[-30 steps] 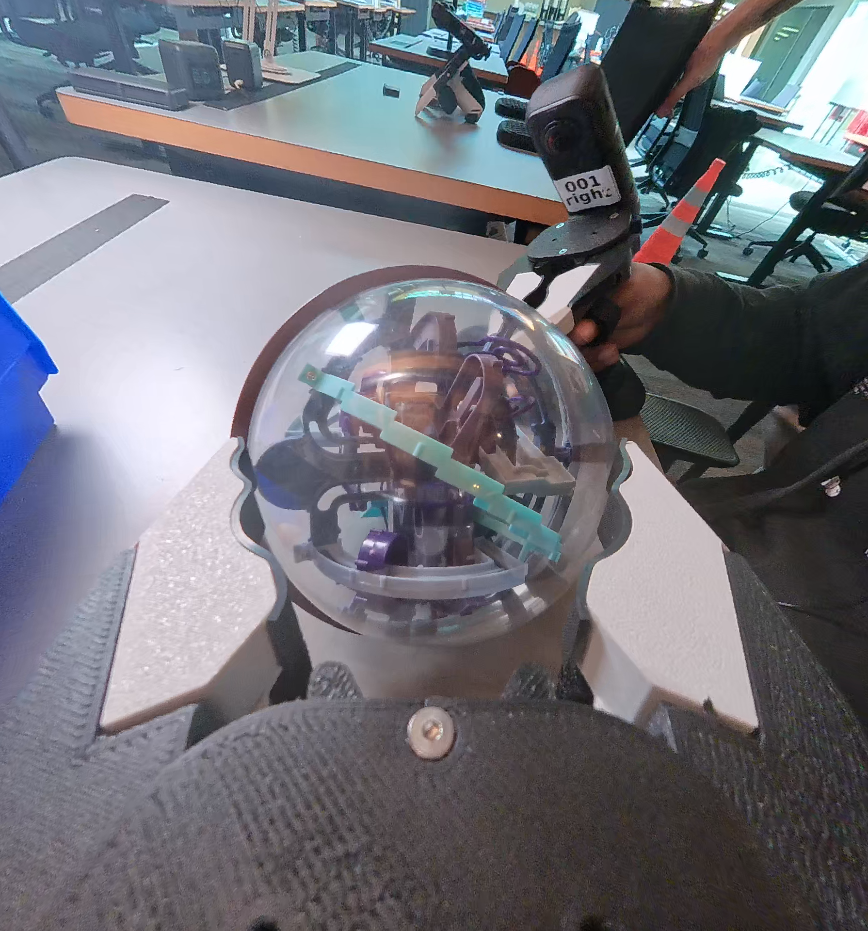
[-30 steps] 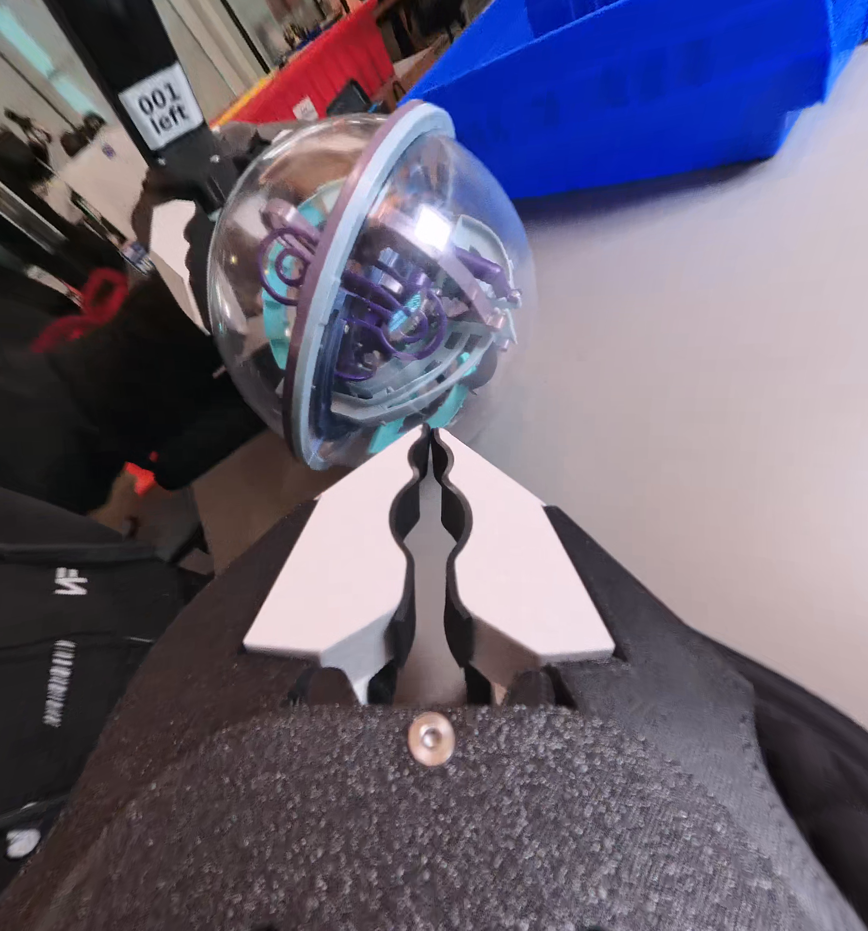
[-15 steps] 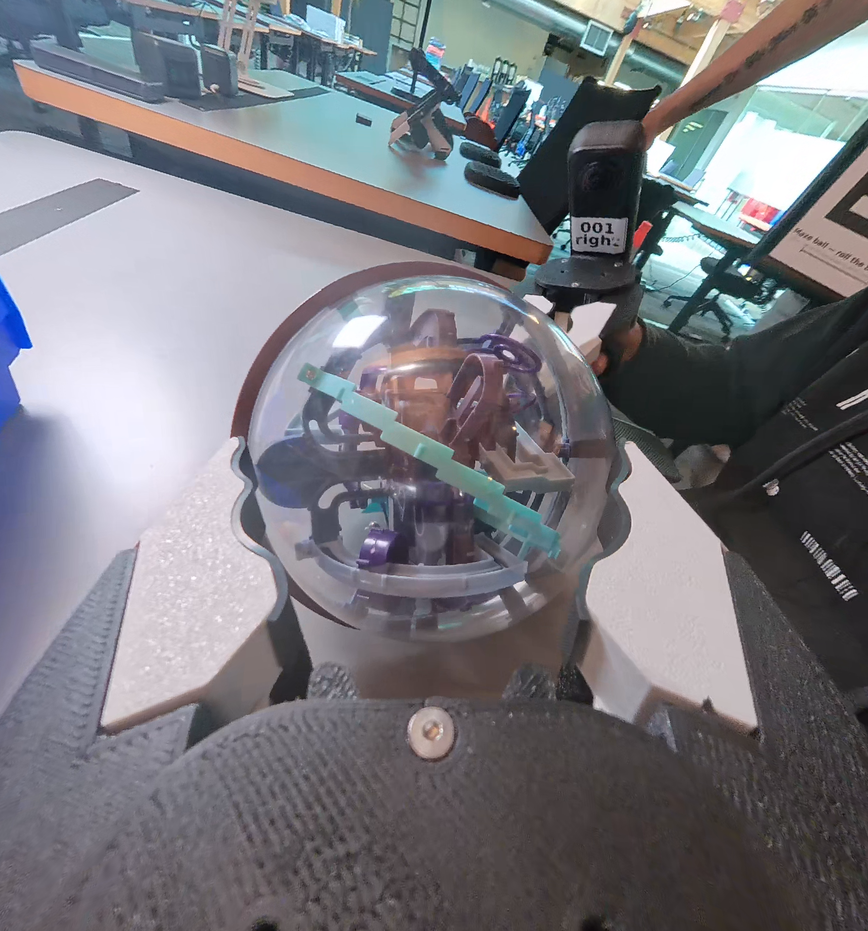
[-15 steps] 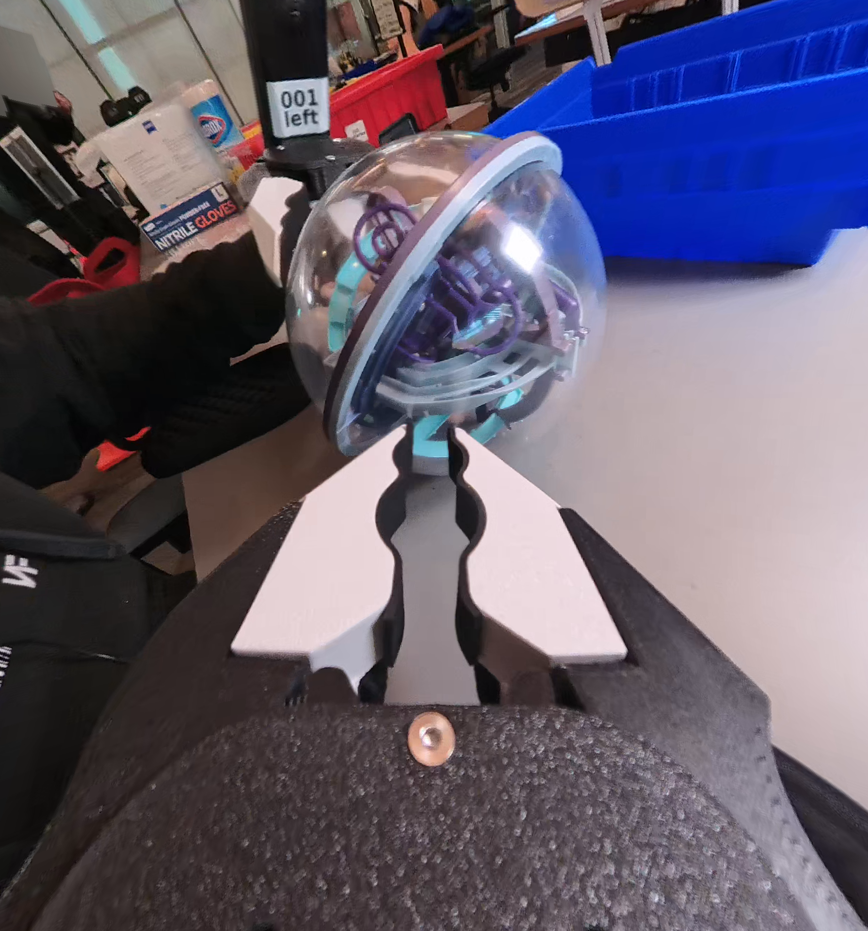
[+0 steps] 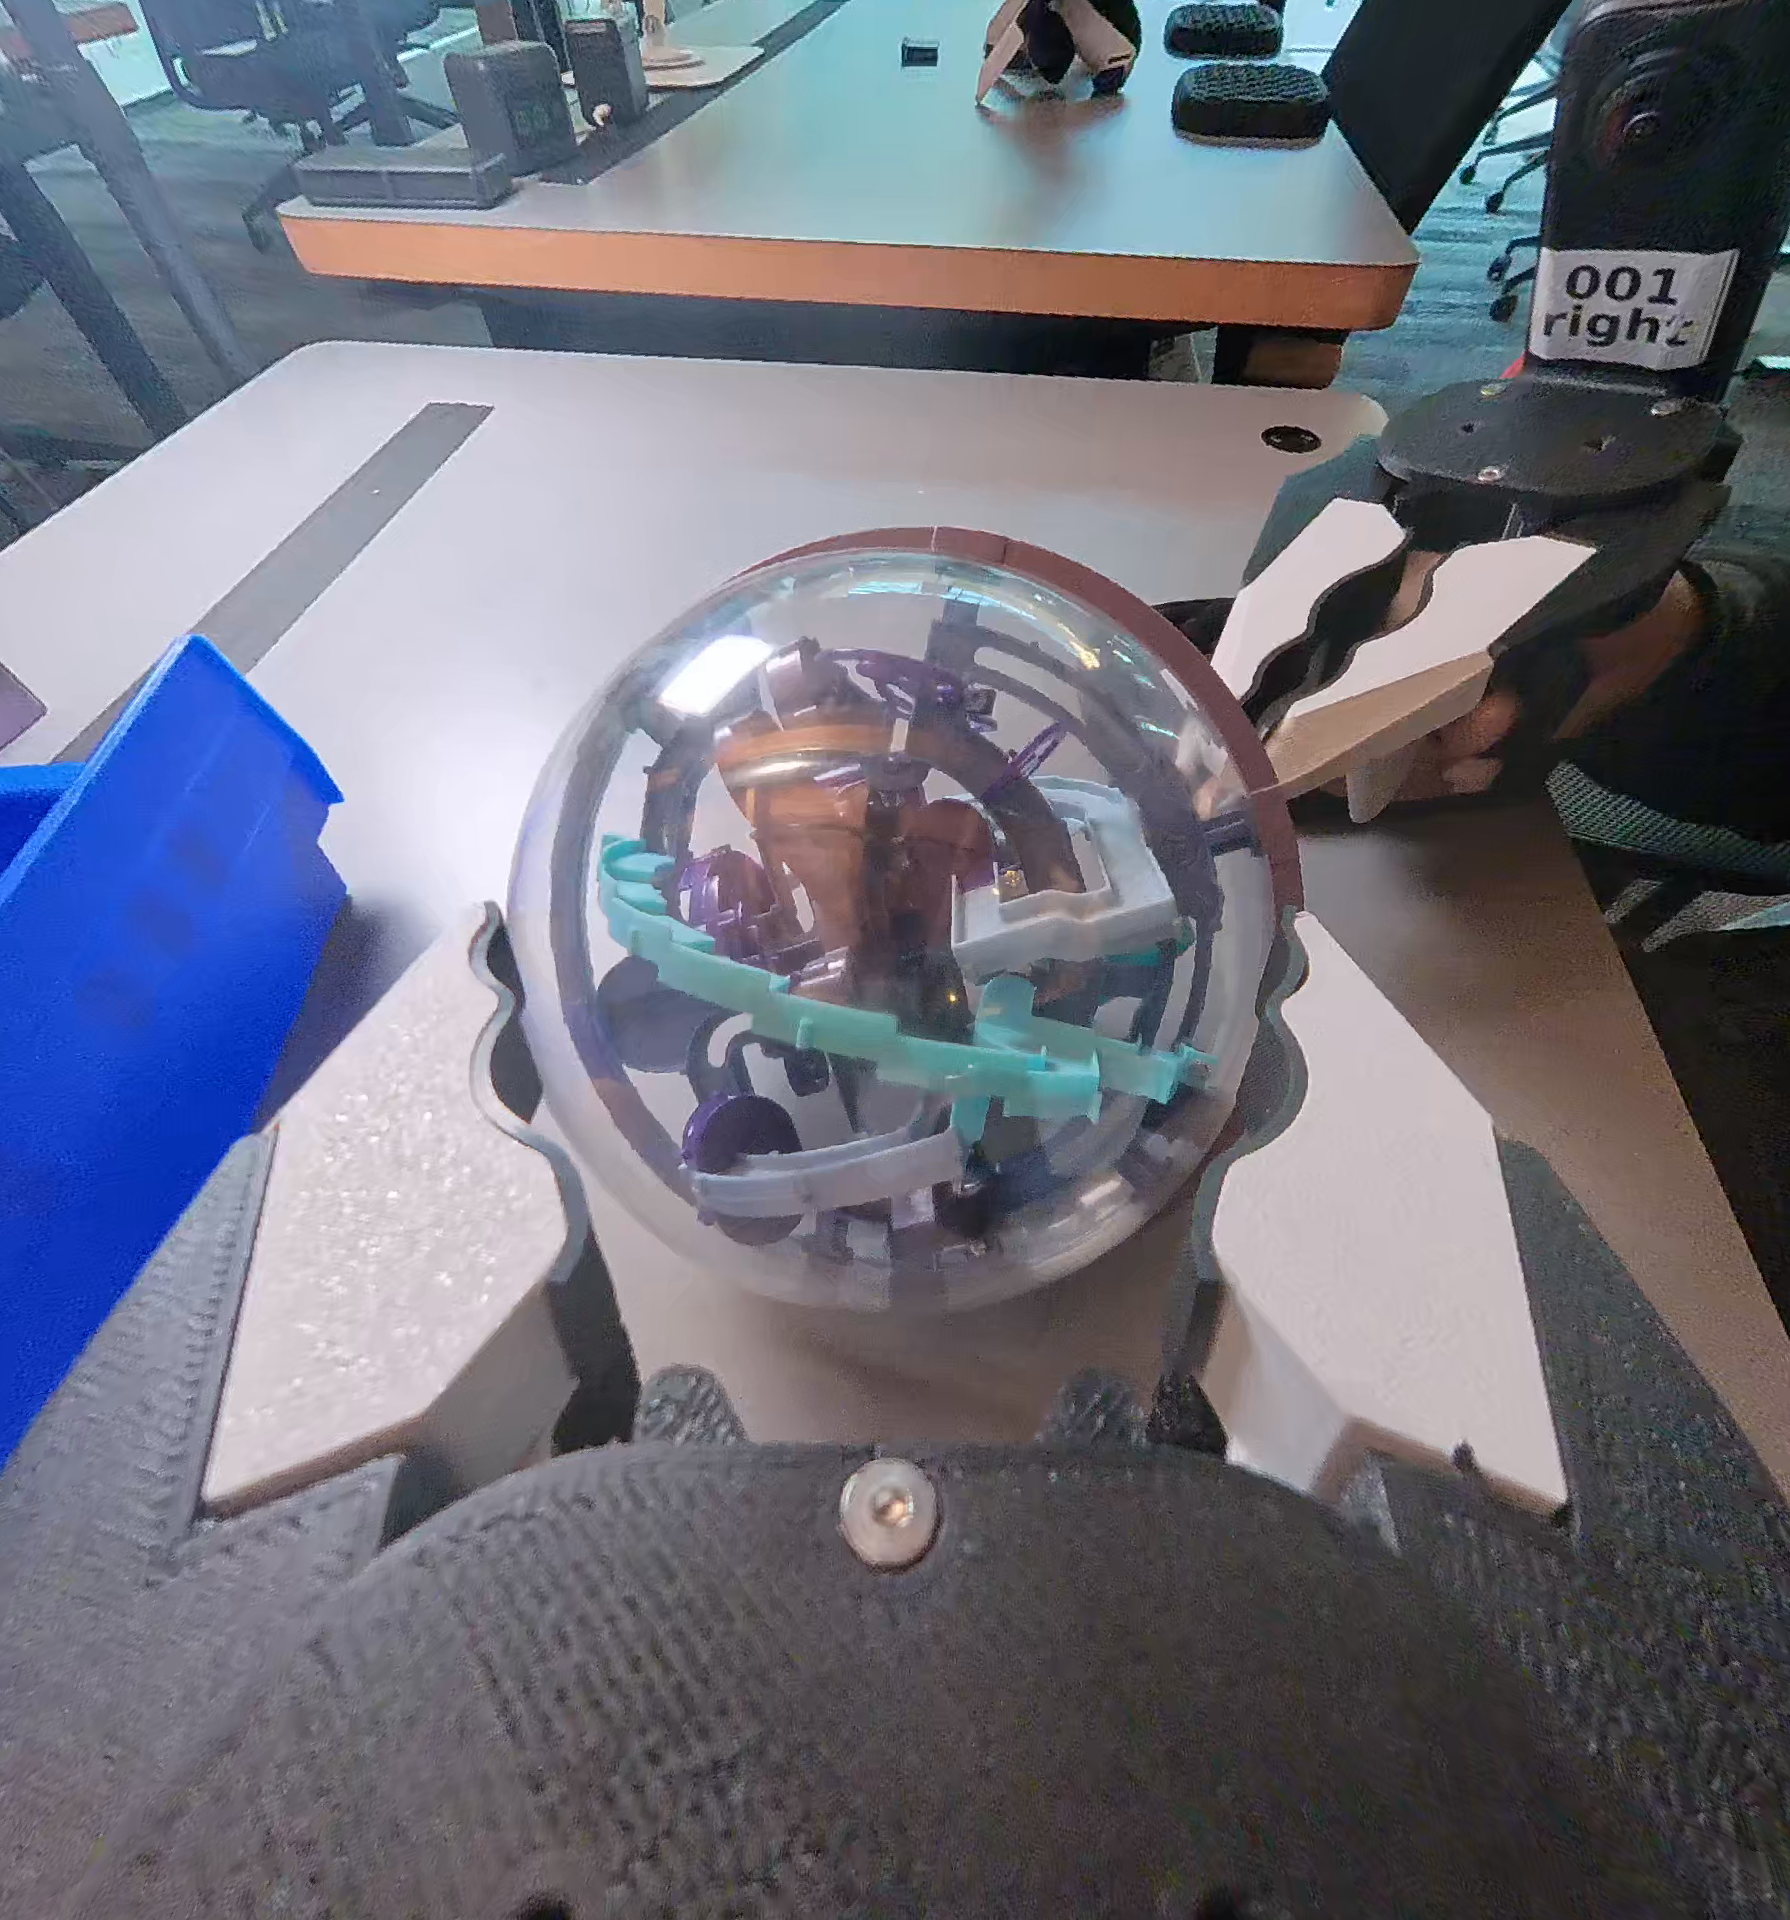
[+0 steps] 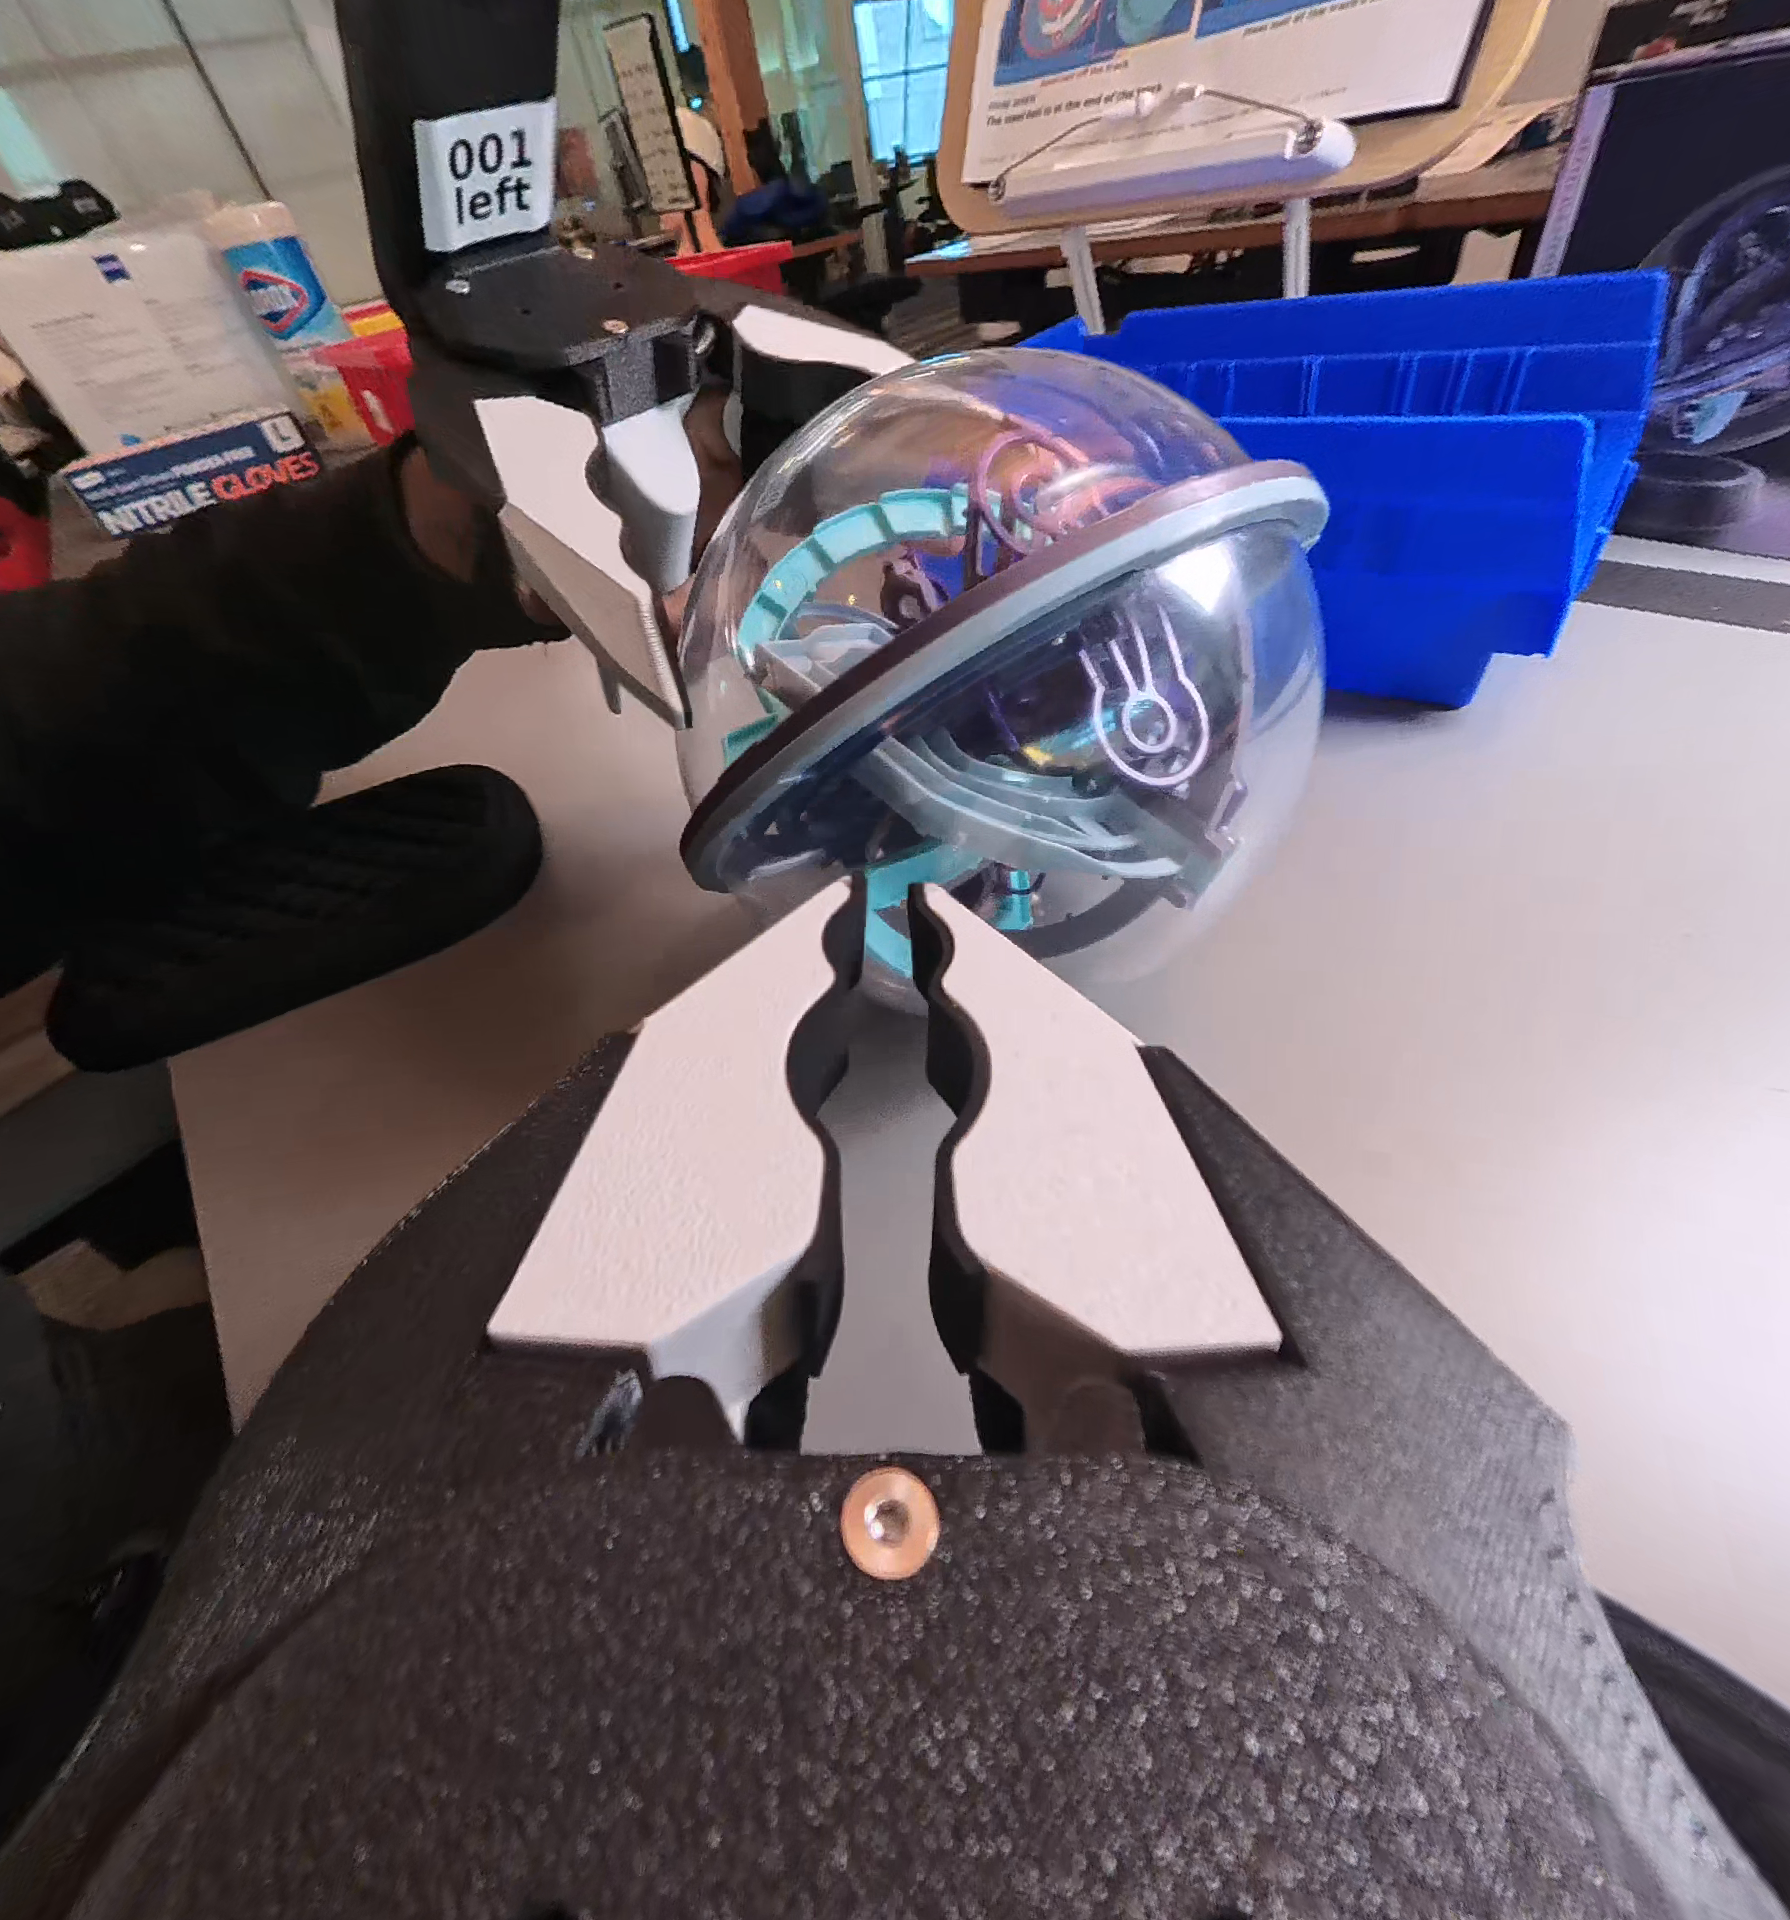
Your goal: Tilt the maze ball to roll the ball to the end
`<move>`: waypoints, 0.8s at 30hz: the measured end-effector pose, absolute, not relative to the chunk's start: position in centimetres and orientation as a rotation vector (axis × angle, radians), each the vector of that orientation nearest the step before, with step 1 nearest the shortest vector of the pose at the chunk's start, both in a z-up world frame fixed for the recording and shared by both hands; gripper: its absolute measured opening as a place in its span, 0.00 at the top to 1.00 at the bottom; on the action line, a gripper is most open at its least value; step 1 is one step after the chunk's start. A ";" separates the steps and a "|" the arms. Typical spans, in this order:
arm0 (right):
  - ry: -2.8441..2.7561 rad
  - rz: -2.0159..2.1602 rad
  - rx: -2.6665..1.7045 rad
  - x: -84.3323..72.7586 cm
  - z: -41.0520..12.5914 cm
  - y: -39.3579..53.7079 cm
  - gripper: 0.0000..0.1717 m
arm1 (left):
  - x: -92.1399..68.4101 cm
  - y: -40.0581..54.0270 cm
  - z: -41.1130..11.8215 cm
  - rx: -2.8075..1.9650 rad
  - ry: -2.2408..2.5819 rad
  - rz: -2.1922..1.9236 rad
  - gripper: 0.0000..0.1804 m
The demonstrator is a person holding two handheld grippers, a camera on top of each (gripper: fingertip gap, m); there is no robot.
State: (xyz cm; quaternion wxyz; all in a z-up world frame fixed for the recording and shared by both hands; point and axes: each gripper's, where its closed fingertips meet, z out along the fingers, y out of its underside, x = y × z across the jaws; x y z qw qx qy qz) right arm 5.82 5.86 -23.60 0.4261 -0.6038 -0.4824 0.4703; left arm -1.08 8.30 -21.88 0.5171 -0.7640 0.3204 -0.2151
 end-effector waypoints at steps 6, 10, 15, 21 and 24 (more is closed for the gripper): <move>-1.135 1.064 -1.443 5.8 -21.0 6.2 1.00 | -0.9 8.0 -21.8 -1.764 0.817 -0.527 0.24; -1.254 0.992 -1.440 5.9 -21.7 6.9 1.00 | -1.4 7.7 -21.8 -1.735 0.819 -0.566 0.25; -1.437 1.033 -1.366 5.8 -22.7 8.7 1.00 | -1.8 7.4 -21.9 -1.694 0.828 -0.597 0.25; -1.584 1.109 -1.251 4.8 -22.9 11.1 1.00 | -2.2 7.3 -21.9 -1.681 0.821 -0.610 0.25; -1.631 1.116 -1.248 4.5 -23.6 12.1 1.00 | -2.2 7.4 -21.9 -1.680 0.813 -0.612 0.25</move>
